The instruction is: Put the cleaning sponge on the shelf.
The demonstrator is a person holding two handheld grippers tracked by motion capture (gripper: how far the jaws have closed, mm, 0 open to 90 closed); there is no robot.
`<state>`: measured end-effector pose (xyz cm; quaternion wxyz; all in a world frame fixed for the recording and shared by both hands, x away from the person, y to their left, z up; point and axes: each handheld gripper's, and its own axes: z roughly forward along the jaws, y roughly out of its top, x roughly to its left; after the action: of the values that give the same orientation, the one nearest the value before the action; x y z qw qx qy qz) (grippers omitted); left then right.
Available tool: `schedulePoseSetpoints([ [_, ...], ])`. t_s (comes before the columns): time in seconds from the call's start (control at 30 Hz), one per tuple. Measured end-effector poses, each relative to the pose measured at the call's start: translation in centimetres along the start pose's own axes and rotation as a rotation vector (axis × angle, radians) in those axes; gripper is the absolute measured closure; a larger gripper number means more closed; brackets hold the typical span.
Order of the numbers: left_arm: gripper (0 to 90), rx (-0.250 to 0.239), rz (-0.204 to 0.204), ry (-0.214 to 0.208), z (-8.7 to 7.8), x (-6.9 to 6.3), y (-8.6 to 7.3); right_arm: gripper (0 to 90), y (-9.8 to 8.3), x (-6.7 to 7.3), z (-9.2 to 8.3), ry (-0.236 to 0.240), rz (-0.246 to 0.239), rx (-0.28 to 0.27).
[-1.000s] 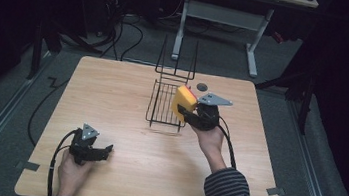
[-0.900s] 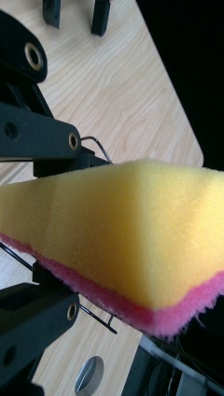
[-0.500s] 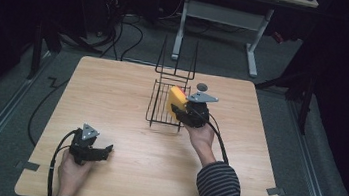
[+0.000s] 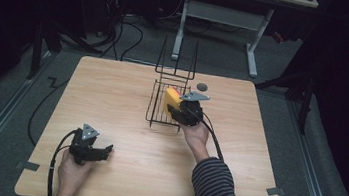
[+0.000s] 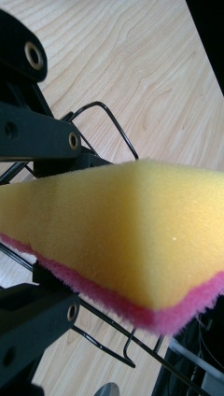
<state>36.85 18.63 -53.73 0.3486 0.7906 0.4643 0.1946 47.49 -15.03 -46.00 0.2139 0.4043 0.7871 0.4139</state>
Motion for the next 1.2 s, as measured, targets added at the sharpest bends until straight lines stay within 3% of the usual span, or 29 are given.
schedulePoseSetpoints([
  [0.53, 16.7, 0.000, 0.000, 0.000, 0.0, 0.0, 0.0, 60.5, 0.0, 0.0, 1.8, -0.002, 0.030, 0.021],
  [1.2, 16.7, 0.001, 0.001, 0.000, 0.0, 0.0, 0.0, 60.1, 0.1, 0.1, 2.6, 0.006, 0.035, 0.038],
])
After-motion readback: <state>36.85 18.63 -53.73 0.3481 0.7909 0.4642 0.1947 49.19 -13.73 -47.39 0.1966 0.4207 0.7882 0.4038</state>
